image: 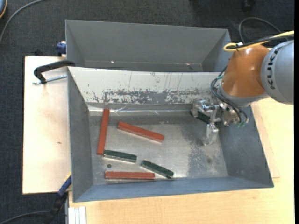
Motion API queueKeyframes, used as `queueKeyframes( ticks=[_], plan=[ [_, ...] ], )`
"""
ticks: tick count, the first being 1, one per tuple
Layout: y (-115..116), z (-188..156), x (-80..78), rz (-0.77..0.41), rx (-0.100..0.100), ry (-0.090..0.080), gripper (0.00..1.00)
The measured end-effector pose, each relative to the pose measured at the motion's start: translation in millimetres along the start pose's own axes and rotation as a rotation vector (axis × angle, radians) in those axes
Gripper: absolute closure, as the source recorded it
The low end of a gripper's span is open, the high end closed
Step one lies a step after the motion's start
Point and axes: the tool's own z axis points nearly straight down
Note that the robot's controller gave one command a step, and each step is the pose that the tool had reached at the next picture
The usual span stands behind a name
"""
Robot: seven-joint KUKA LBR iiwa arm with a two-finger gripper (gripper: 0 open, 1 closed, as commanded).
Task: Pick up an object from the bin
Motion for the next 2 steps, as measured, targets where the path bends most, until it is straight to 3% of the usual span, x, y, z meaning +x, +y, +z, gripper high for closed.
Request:
queueKeyframes(
  ticks=[1,2],
  plan=[
    [109.6,-31.8,1.7,-0.049,-0.005,0.001,0.00],
    [176.6,2.0,-16.1,-0.173,-0.005,0.004,0.00]
  ],
)
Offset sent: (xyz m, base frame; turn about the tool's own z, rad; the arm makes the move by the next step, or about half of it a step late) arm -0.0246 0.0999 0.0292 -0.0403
